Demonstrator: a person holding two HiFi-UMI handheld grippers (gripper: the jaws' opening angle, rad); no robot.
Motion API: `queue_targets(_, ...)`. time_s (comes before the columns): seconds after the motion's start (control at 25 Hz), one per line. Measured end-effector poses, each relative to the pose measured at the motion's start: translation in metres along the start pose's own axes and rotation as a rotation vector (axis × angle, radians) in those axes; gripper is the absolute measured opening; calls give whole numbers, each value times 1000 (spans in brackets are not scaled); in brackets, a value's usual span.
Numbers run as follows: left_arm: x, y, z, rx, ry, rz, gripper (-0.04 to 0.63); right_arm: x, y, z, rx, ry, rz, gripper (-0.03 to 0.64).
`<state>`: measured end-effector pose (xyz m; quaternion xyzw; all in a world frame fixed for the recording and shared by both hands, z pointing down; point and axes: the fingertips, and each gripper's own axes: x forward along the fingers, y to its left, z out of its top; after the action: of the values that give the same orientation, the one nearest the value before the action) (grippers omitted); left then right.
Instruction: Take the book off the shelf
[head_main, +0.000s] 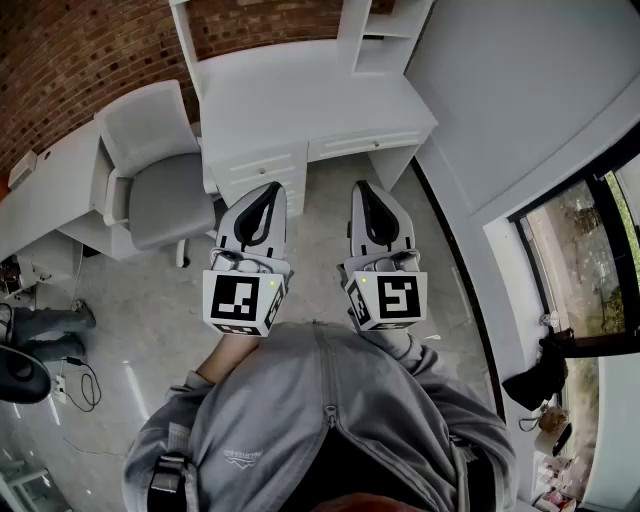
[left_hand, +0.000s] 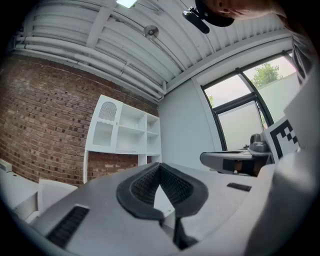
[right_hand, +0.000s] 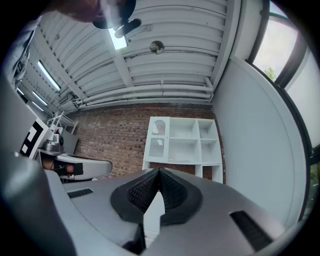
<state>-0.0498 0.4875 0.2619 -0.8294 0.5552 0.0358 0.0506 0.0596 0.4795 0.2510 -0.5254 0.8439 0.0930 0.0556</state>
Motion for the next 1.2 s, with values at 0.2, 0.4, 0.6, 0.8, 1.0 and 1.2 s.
queue_targets(0.2, 7, 12, -2, 2, 1, -1, 8, 14, 4, -3, 3, -3, 3, 26)
queue_targets(0.4, 14, 24, -2, 5, -9, -14, 8, 27, 9, -6, -5, -2, -6, 26)
queue_targets(0.6, 28, 36, -4, 11, -11, -40, 8, 45, 7, -9, 18, -16, -25, 26)
queue_targets(0.8, 32, 48, -13, -5, -3, -66, 8, 55, 12, -17, 38, -13, -50, 28)
queue_targets(1.0, 43, 58, -23, -47, 7, -86, 8, 69, 11, -25, 51, 4, -46, 28)
queue_targets(1.2, 63, 58, -38, -62, 18, -99, 8, 85, -2, -36, 58, 1, -41, 28)
